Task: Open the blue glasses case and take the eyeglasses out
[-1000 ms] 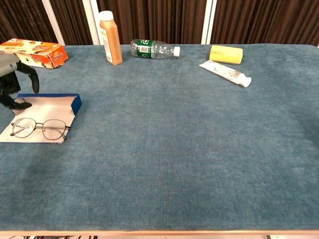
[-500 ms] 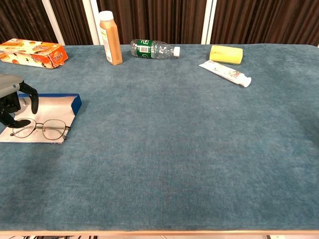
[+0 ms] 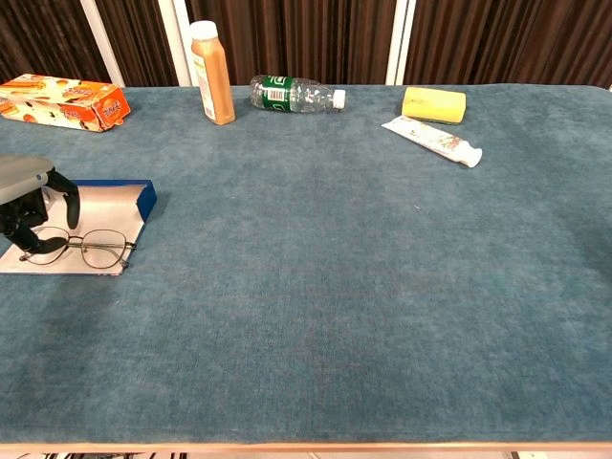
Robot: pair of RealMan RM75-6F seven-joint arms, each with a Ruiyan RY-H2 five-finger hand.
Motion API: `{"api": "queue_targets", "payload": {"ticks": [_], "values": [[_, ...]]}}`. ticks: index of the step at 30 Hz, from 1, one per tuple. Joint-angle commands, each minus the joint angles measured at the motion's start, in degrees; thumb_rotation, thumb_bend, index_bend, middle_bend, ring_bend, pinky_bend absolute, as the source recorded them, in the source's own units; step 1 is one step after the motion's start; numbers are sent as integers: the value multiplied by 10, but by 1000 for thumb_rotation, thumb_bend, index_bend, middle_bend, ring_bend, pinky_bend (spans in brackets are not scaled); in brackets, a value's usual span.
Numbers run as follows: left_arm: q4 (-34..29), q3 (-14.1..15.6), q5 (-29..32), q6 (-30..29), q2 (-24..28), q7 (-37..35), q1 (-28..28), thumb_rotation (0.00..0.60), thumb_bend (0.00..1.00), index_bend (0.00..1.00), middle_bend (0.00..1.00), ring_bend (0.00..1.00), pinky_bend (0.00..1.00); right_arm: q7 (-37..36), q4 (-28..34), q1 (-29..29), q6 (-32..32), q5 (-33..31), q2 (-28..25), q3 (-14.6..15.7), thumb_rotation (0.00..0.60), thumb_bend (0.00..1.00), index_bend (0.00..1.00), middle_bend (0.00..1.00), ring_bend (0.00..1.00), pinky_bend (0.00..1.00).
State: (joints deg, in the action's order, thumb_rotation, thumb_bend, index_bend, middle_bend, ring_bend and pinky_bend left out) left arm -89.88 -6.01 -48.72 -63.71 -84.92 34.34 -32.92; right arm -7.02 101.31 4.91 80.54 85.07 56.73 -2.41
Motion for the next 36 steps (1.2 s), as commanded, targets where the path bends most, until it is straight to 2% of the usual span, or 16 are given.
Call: {"api": "queue_targets", "payload": {"ticks": [1,25,36], "values": [[0,0,0,0,-1,-1,-1,600,345,500,1000,937,1000,-1,0,0,0,0,0,0,600,164,0,0,0,187],[10,6,8,4,-9,-2,0,600,397,535,1000,938,1000,2,1,0,0,-1,0,0,600,164,0,0,0,186],[5,3,1,1,-9,-7,0,600,470,567,1000,944,1000,2,2,-1,1,-1,0,0,600,165,0,0,0,187]]}}
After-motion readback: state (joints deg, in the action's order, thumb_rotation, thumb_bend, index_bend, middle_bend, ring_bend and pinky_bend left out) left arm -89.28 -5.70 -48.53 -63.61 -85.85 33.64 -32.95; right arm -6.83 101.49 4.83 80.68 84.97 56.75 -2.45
